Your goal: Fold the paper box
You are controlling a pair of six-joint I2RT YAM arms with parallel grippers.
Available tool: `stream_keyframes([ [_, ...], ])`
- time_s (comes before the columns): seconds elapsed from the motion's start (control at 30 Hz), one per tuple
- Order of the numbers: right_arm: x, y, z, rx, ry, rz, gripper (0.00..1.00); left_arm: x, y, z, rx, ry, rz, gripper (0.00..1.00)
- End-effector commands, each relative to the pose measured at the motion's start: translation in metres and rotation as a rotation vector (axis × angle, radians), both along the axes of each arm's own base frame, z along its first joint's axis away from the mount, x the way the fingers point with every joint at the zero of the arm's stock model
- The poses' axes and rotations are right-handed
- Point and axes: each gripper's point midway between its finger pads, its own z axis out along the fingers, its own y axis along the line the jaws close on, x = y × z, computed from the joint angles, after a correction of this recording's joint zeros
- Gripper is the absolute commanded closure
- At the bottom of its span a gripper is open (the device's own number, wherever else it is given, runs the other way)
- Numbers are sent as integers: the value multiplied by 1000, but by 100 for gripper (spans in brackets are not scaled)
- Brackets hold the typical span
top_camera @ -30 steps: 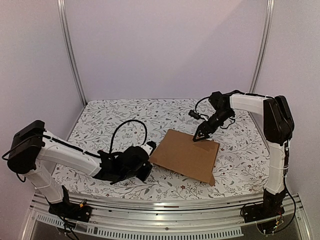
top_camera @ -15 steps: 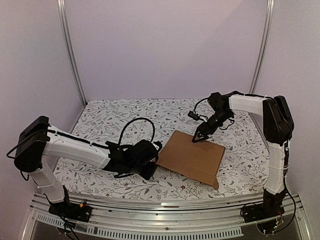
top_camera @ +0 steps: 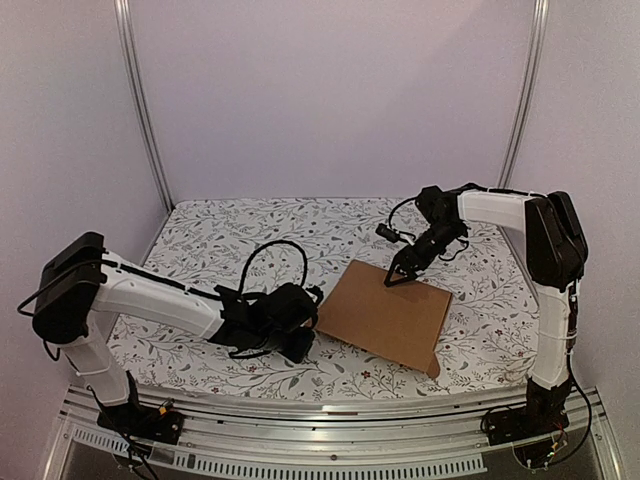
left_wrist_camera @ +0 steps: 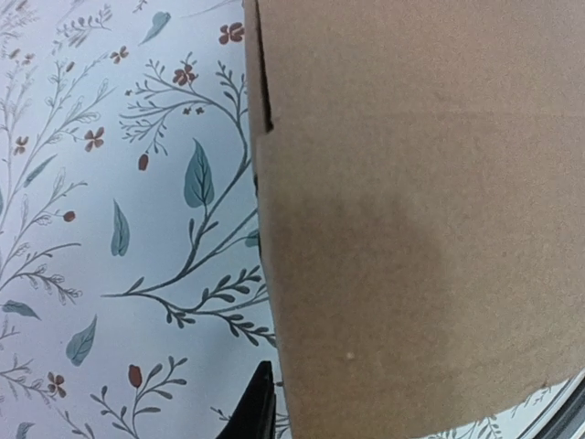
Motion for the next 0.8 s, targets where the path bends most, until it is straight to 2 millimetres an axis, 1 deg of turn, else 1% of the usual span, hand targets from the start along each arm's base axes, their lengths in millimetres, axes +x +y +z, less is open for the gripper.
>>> stream_keyframes([
  [0.0, -1, 0, 3, 1, -8, -3, 13, -4, 4, -19, -8, 46, 18, 84],
  [0.1, 0, 1, 7, 3, -15, -2, 13, -6, 7, -22, -3, 44, 13, 82],
  [0.17, -1, 0, 10, 0, -21, -2, 13, -9, 7, -19, -6, 48, -4, 81],
  [0.27, -3, -3, 21, -5, -35, 3, 12, -18, 13, -12, 20, 60, -41, 74],
  [0.33, -5, -5, 34, -8, -66, 11, 11, -24, 20, -3, 45, 73, -67, 69],
  [0.4, -7, -9, 47, -4, -90, 13, 10, -27, 25, 11, 64, 75, -93, 65],
  [0.43, -8, -12, 60, 4, -113, 10, 9, -28, 28, 22, 69, 69, -106, 63],
  [0.47, -10, -15, 66, 8, -122, 7, 9, -29, 29, 30, 73, 67, -120, 61],
  [0.5, -12, -18, 75, 12, -138, 6, 8, -29, 28, 40, 75, 57, -134, 59],
  [0.53, -15, -23, 80, 9, -142, 3, 8, -27, 27, 52, 74, 44, -145, 57],
  [0.57, -21, -28, 88, 4, -171, 17, 7, -23, 26, 64, 75, 21, -149, 55],
  [0.6, -29, -34, 91, -13, -186, 30, 7, -20, 25, 75, 70, 0, -151, 52],
  [0.63, -36, -41, 88, -40, -204, 59, 6, -17, 22, 84, 59, -20, -153, 48],
  [0.67, -48, -50, 84, -73, -239, 104, 6, -13, 18, 94, 41, -43, -158, 44],
  [0.7, -59, -59, 81, -103, -259, 132, 5, -10, 13, 102, 24, -62, -166, 41],
  [0.73, -68, -70, 72, -148, -279, 174, 3, -9, 6, 109, 9, -75, -192, 39],
  [0.77, -78, -79, 69, -181, -306, 204, 2, -10, -3, 116, -13, -79, -220, 38],
])
